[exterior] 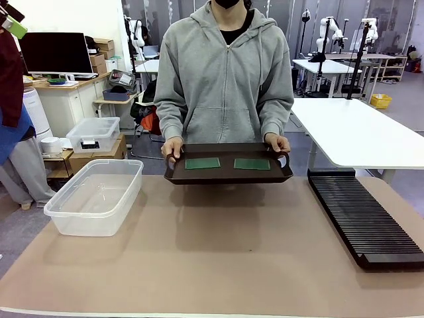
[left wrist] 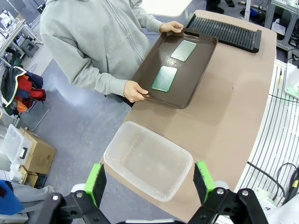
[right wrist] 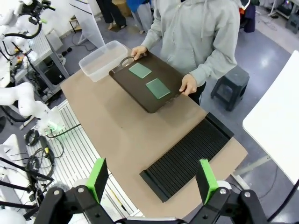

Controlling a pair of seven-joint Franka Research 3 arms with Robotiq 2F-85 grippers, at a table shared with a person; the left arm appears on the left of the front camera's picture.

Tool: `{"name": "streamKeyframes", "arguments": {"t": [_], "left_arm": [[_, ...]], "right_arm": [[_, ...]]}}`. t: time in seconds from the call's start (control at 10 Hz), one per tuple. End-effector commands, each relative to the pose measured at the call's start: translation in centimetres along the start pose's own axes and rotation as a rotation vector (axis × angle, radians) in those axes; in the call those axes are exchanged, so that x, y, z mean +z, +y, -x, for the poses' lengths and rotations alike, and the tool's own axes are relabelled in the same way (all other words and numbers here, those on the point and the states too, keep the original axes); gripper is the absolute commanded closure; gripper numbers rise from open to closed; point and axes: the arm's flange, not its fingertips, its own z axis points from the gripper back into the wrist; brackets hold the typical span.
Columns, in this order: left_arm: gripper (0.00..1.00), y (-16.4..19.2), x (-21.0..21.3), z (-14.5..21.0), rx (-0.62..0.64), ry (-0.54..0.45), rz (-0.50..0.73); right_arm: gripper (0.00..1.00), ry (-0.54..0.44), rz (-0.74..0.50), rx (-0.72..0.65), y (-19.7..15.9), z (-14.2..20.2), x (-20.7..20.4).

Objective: Sort PCBs into racks and boxes based on the side picked up.
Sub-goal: Pick up the Blank PCB handed by the Human.

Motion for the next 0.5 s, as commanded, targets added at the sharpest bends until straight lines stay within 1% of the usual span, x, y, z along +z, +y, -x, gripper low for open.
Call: {"name": "streamKeyframes", "arguments": {"t": [0.0, 0.4], "left_arm": [[0.0, -0.03, 0.03, 0.06, -0.001, 0.003, -0.003], [0.0, -0.03, 0.03, 0.06, -0.001, 0.003, -0.003]], "right_arm": [[0.0, -0.004, 0.004, 0.006, -0.53, -1.06, 1.22], [0.0, 0.019, 0.003, 0.009, -0.49, -0.95, 1.15]]}}
